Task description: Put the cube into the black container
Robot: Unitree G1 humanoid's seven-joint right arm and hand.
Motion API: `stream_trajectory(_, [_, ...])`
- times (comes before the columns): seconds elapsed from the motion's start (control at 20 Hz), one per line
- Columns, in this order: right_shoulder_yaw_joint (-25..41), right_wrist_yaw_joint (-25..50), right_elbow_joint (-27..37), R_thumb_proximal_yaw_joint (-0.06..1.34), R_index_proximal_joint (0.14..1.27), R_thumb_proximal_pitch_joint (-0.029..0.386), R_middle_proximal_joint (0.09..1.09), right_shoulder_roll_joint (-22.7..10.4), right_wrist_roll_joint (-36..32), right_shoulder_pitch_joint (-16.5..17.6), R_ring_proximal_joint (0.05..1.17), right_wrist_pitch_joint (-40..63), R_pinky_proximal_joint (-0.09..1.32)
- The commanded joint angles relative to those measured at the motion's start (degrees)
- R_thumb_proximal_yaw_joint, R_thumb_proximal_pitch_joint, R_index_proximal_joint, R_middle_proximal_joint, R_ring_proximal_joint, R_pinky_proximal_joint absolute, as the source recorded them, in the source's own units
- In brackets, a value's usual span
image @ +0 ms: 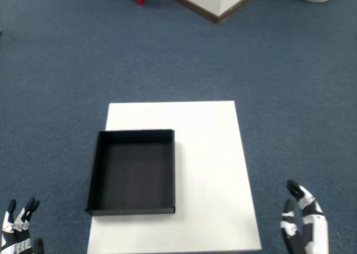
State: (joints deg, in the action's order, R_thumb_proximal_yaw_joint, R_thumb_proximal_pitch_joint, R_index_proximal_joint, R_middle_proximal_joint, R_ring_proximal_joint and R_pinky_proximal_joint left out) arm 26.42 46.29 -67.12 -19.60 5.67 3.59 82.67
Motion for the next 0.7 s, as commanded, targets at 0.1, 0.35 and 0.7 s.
stream_trajectory(0.1, [0.9, -1.9, -2.8, 0.52, 0.39, 0.264, 0.34, -0.4, -5.3, -2.5, 0.36, 3.1, 0.30])
stream_trajectory(0.35, [1.8, -6.5, -7.0, 0.47, 0.38, 0.264, 0.33, 1.9, -11.0, -5.3, 0.37, 1.6, 0.31])
stream_trajectory(0.7, [1.7, -14.0, -8.7, 0.46, 0.39, 0.273, 0.34, 4.1, -17.5, -6.7, 0.38, -0.3, 0.33])
